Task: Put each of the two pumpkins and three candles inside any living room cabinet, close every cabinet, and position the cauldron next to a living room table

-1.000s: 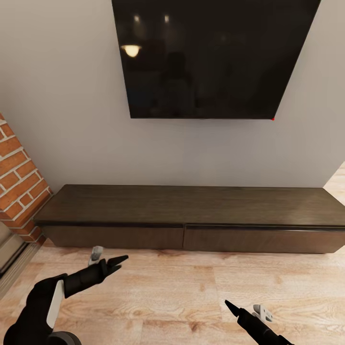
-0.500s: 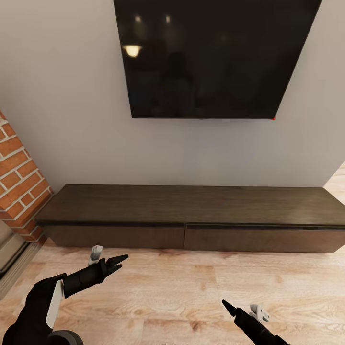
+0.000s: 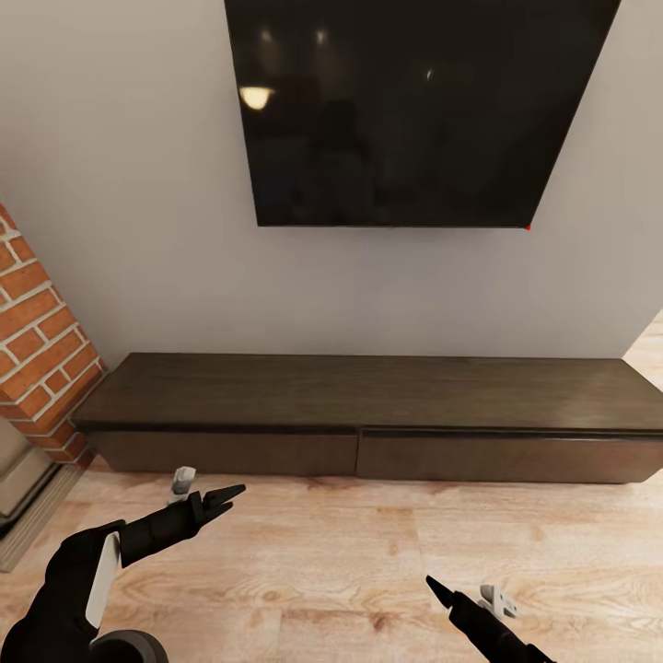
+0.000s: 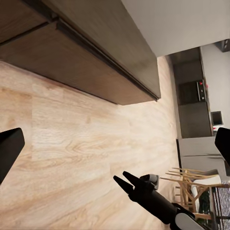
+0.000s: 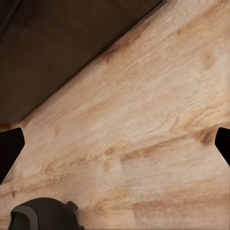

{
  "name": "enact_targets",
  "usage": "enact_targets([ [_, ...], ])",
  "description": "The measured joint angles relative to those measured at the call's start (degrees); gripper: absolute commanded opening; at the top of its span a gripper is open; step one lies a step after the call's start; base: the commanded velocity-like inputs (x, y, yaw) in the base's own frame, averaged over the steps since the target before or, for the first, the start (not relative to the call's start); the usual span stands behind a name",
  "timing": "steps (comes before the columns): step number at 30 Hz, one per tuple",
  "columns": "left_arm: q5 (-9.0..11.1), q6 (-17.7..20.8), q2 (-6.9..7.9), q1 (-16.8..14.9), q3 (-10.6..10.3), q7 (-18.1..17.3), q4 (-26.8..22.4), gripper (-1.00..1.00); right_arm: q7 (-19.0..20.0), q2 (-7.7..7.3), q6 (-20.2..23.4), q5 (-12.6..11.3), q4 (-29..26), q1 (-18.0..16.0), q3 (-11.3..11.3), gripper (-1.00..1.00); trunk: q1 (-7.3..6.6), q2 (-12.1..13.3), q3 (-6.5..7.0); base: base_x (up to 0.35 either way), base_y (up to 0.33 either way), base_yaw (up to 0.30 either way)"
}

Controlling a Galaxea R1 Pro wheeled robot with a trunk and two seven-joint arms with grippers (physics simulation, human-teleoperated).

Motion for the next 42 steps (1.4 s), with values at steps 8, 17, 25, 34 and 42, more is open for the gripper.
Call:
enact_targets([
  [8, -0.5, -0.1, -0.09, 0.0, 0.1, 0.5, 0.0, 1.0, -0.2, 0.63, -3.1, 0.5, 0.4, 0.0, 0.2, 1.0, 0.01, 0.0, 0.0, -0.012, 0.049, 0.0],
  [17, -0.5, -0.3, -0.17, 0.0, 0.0, 0.7, 0.0, 1.0, -3.3, 1.72, -3.2, 0.9, 0.4, 0.0, 0.4, 1.0, 0.0, 0.0, 0.0, -0.022, 0.035, 0.0],
  [25, -0.5, -0.3, -0.17, 0.0, -0.1, 0.7, 0.0, 1.0, -4.9, 2.13, -3.2, 1.1, 0.4, 0.0, 0.5, 1.0, 0.01, 0.0, 0.0, -0.137, 0.001, 0.0],
  [34, -0.5, -0.3, -0.18, 0.0, -0.1, 0.7, 0.0, 1.0, -5.0, 3.04, -4.4, 1.2, 0.4, 0.0, 0.6, 1.0, 0.01, 0.0, 0.0, -0.125, 0.0, 0.0],
  [42, -0.5, -0.4, -0.18, 0.0, -0.1, 0.7, 0.0, 1.0, -6.2, 3.07, -4.6, 1.3, 0.4, 0.0, 0.6, 1.0, 0.0, 0.0, 0.0, -0.015, 0.0, 0.0],
])
